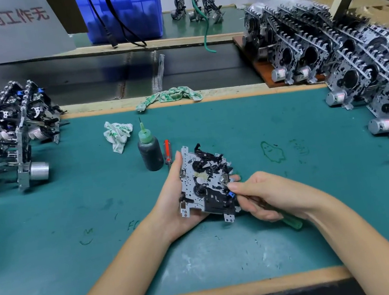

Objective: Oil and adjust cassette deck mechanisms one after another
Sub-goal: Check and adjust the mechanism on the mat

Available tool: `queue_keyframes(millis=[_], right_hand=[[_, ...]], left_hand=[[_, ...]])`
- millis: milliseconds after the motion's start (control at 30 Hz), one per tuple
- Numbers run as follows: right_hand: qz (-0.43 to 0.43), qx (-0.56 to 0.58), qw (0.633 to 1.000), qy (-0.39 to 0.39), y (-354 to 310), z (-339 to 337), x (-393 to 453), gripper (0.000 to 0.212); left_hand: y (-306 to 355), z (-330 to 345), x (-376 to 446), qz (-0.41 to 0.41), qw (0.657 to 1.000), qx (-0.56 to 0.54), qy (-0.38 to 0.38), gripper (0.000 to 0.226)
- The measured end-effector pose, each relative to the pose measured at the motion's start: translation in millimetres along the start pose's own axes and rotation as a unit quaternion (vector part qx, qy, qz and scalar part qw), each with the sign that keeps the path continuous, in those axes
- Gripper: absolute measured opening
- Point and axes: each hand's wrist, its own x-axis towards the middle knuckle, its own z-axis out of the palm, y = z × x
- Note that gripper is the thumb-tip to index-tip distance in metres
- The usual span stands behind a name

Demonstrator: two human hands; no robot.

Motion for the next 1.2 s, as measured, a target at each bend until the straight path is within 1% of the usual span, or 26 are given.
queue_keyframes(millis=[100, 200, 433, 533, 633, 733, 767, 833, 900, 933, 1033, 1133, 1200], right_hand=[[0.008, -0.03, 1.0, -0.007, 0, -4, 1, 0.057], [0.02, -0.053, 0.998, -0.015, 0, -7, 4, 0.061], [0.033, -0.033, 0.997, -0.068, 0, -12, 5, 0.064], [0.031, -0.038, 0.996, -0.07, 0, -13, 5, 0.065], [0.009, -0.064, 0.997, -0.039, 0, -7, 4, 0.069], [-0.041, -0.097, 0.994, 0.031, 5, 1, 3, 0.072], [-0.055, -0.083, 0.994, 0.05, 8, 2, 2, 0.071], [-0.073, 0.008, 0.994, 0.078, 14, -1, -1, 0.066], [-0.084, 0.101, 0.987, 0.09, 18, -7, -4, 0.057], [-0.088, 0.122, 0.984, 0.093, 19, -9, -5, 0.051], [-0.104, 0.135, 0.978, 0.117, 22, -13, -4, 0.035], [-0.108, 0.139, 0.971, 0.163, 22, -16, -4, 0.033], [-0.104, 0.135, 0.97, 0.173, 22, -16, -4, 0.032]], left_hand=[[-1, 0, 1, 0.003, 1.0, -0.007, 0.004, 0.076], [-3, 0, 3, 0.007, 1.0, -0.012, 0.007, 0.076], [-7, 0, 5, 0.019, 1.0, 0.004, 0.012, 0.076], [-8, 1, 4, 0.023, 0.999, 0.016, 0.015, 0.077], [-7, 0, 3, 0.028, 0.999, 0.019, 0.016, 0.077], [-4, 1, -1, 0.027, 1.0, 0.007, 0.0, 0.079], [-3, 2, -3, 0.029, 1.0, -0.001, -0.01, 0.082], [-2, 3, -6, 0.034, 0.999, -0.027, -0.03, 0.094], [-2, 4, -6, 0.037, 0.996, -0.065, -0.045, 0.107], [-2, 5, -7, 0.037, 0.994, -0.083, -0.054, 0.111], [-2, 4, -7, 0.036, 0.988, -0.122, -0.082, 0.115], [-2, 4, -8, 0.038, 0.985, -0.134, -0.097, 0.116], [-3, 4, -9, 0.044, 0.985, -0.133, -0.103, 0.116]])
